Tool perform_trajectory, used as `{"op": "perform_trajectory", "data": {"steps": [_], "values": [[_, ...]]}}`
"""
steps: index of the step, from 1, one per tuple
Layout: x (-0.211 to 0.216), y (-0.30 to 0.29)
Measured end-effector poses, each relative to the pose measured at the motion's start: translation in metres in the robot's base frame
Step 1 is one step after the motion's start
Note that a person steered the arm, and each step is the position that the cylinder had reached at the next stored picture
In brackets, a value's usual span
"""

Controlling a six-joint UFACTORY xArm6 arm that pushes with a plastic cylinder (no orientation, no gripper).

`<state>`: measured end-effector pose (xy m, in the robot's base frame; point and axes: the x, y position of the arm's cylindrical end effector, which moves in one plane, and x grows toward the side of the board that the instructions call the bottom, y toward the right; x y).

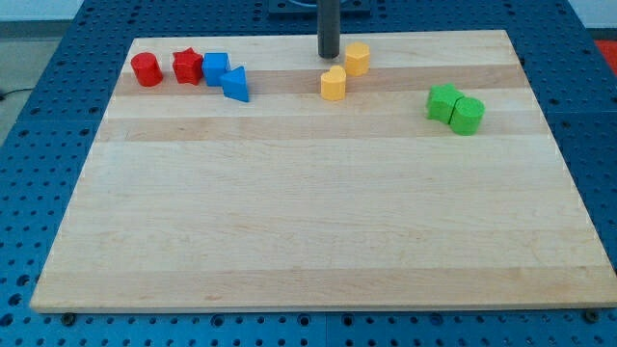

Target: Slightly push the yellow blocks towards the center of the board

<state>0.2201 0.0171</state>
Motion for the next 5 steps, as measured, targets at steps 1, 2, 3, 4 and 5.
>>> {"op": "perform_trajectory", "data": {"steps": [1,2,3,4,5], "values": [[0.006,0.038],[0.007,0.078],[0.021,0.048],[0.033,0.027],[0.053,0.027]]}}
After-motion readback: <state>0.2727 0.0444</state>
